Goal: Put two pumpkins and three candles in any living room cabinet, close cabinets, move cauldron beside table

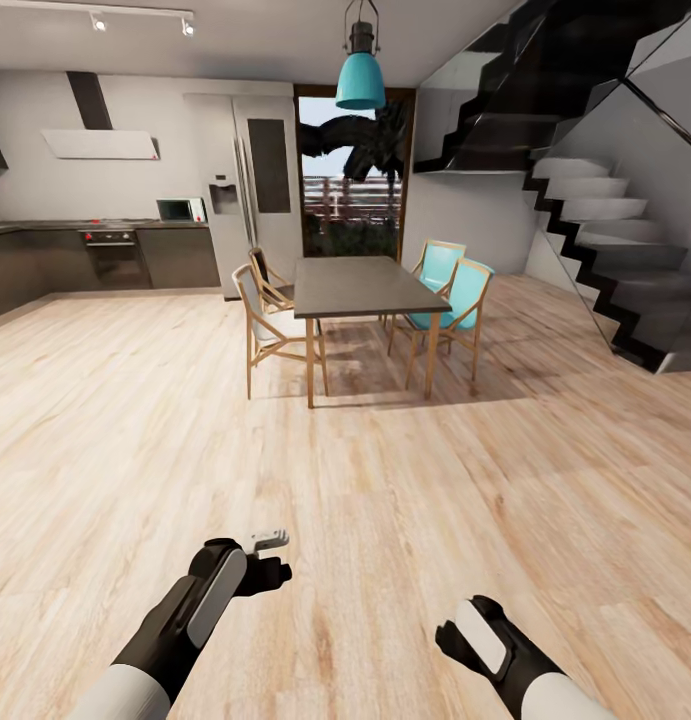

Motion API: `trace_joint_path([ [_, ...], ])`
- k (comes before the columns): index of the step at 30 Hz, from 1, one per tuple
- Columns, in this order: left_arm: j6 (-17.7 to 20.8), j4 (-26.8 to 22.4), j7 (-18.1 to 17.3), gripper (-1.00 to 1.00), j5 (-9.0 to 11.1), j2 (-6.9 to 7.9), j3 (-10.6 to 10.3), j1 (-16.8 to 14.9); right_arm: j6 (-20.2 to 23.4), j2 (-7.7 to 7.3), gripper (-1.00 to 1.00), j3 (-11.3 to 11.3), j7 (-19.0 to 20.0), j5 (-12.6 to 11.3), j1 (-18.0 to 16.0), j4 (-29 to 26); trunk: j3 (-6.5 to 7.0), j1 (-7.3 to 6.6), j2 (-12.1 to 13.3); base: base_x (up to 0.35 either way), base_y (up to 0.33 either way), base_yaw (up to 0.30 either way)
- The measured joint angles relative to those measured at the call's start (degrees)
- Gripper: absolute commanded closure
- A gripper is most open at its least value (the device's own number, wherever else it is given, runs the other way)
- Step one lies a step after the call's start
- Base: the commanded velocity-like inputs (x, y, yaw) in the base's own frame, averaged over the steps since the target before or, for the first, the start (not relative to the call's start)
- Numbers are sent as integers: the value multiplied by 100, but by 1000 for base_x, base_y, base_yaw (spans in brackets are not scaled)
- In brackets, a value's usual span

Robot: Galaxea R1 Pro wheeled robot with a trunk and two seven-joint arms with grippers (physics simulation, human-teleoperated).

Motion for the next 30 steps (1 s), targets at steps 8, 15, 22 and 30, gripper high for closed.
trace_joint_path([
  [8, -9, -8, 16, -100, -8, 40, 21, 0, 30, 81, -100, 30, 4, -12, 0, -23, -144, 176, -321, 0, 0, 0],
  [15, -1, -11, 24, -100, -15, 55, 35, 0, 10, 158, -100, 31, -5, -4, 0, -27, -269, 329, -602, 0, 0, 0],
  [22, -1, -32, 22, -100, -11, 60, 46, 0, 13, 269, -100, 34, -7, 1, 0, -38, -395, 483, -882, 0, 0, 0],
  [30, 15, -95, -7, -100, -6, 60, 54, 0, 21, 388, -100, 283, -49, 162, 0, -19, -539, 659, -1203, 0, 0, 0],
])
